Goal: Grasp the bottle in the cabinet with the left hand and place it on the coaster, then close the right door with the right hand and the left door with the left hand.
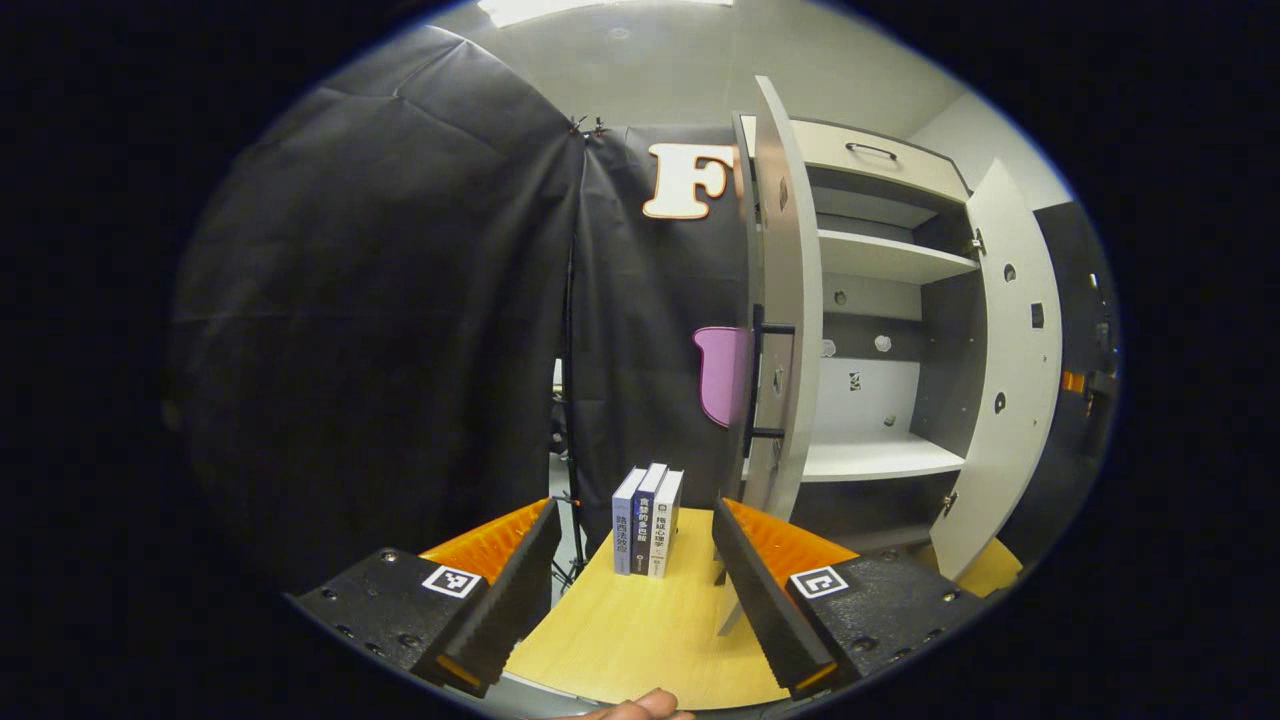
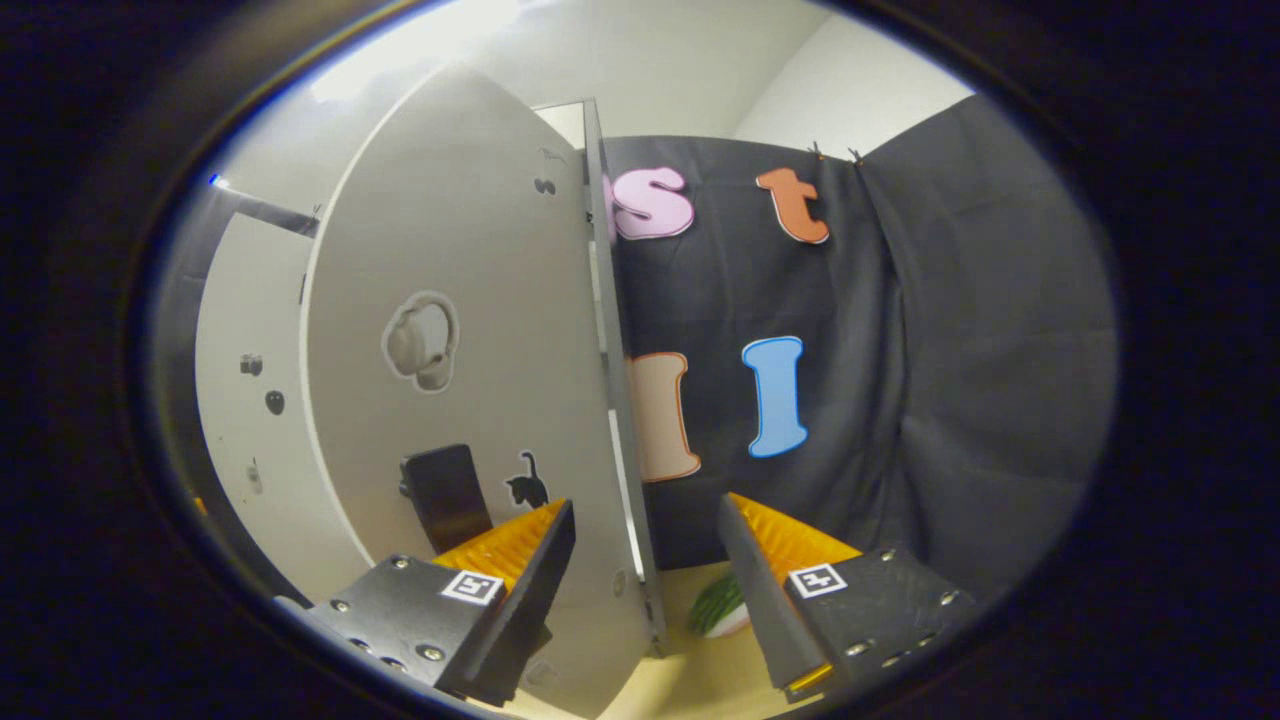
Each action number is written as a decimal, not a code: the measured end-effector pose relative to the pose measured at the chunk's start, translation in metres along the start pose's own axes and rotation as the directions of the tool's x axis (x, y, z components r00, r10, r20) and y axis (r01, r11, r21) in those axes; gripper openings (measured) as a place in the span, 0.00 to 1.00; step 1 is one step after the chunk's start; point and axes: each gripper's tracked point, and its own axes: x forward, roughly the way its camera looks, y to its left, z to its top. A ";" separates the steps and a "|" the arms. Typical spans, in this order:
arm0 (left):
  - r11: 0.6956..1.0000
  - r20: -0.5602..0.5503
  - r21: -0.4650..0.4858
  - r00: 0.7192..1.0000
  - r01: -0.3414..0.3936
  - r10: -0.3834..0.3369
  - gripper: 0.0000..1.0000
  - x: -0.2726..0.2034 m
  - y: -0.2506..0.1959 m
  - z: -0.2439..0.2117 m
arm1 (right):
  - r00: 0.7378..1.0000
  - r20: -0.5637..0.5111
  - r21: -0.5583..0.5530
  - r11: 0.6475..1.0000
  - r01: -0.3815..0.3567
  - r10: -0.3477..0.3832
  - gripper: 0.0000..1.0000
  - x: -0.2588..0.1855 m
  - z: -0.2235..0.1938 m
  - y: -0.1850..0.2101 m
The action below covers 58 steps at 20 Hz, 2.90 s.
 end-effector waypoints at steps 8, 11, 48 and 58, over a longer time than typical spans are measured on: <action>1.000 0.008 0.014 1.000 -0.004 0.004 0.96 0.004 0.000 0.001 | 0.997 -0.013 0.038 0.997 -0.073 0.074 0.93 0.011 -0.012 0.050; 0.999 0.020 0.037 1.000 -0.018 0.017 0.96 0.017 0.008 0.008 | 0.976 0.033 0.125 0.968 -0.218 0.216 0.93 0.005 0.004 0.090; 0.994 -0.020 0.090 0.998 0.056 -0.055 0.85 0.121 -0.081 0.029 | 0.981 0.005 -0.117 0.975 -0.190 0.192 0.96 -0.144 -0.026 0.040; 0.995 -0.014 0.049 0.996 0.085 -0.084 0.85 0.120 -0.095 0.027 | 0.980 -0.020 -0.126 0.972 -0.198 0.197 0.92 -0.156 -0.032 0.048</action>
